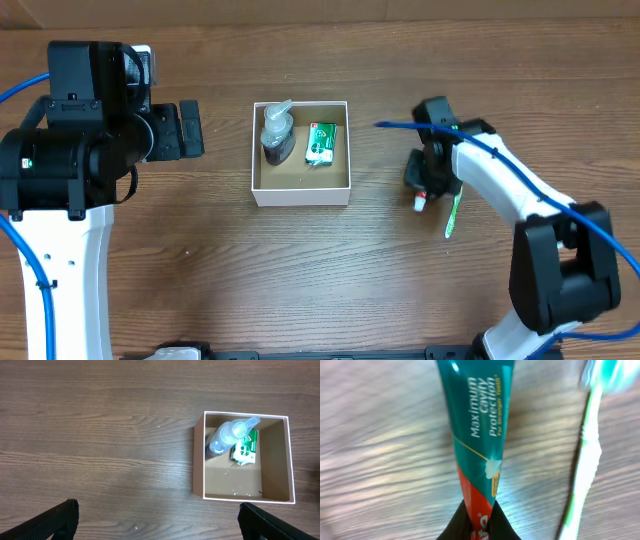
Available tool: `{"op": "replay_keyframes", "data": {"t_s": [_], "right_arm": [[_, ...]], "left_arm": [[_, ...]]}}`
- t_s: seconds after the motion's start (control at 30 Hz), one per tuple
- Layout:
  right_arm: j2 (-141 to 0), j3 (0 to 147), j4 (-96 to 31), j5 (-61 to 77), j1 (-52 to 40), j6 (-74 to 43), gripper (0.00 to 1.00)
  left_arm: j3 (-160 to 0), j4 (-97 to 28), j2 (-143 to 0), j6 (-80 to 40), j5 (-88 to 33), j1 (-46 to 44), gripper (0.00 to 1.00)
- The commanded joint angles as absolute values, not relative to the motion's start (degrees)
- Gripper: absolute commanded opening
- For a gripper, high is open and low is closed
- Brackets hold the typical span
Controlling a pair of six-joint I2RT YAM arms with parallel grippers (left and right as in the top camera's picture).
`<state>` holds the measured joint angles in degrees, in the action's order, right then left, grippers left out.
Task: Pack container
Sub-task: 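Grasp the Colgate toothpaste tube with the right gripper, then carry the toothpaste into the white box and release it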
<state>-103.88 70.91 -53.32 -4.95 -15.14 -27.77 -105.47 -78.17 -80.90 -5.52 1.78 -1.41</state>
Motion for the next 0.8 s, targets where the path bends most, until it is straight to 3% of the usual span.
{"op": "replay_keyframes", "data": {"t_s": [0.0,0.3,0.57,0.63,0.7,0.77], "right_arm": [[-94.35,80.14,-54.63,-8.82,-20.62,-22.37,0.04],[-93.49,85.56,-45.91,-8.95,-34.17,-19.49,0.04],[-106.02,85.56,-42.26,-3.33,-35.42,-17.12,0.06],[-106.1,85.6,-42.0,-3.31,-35.42,-16.21,0.52],[-105.97,85.89,-42.46,-2.81,-35.4,-16.21,0.72],[-105.78,87.22,-44.93,-2.92,-35.4,-16.19,0.75]], "left_arm": [[-105.8,-77.97,-80.99,-4.23,1.89,-1.54,1.0],[-105.8,-78.0,-80.99,-4.25,1.87,-1.54,1.0],[-105.8,-78.0,-80.99,-4.25,1.87,-1.54,1.0],[-105.8,-78.0,-80.99,-4.27,1.87,-1.54,1.0],[-105.8,-78.0,-80.99,-4.25,1.87,-1.54,1.0],[-105.8,-78.04,-80.99,-4.25,1.87,-1.54,1.0]]}}
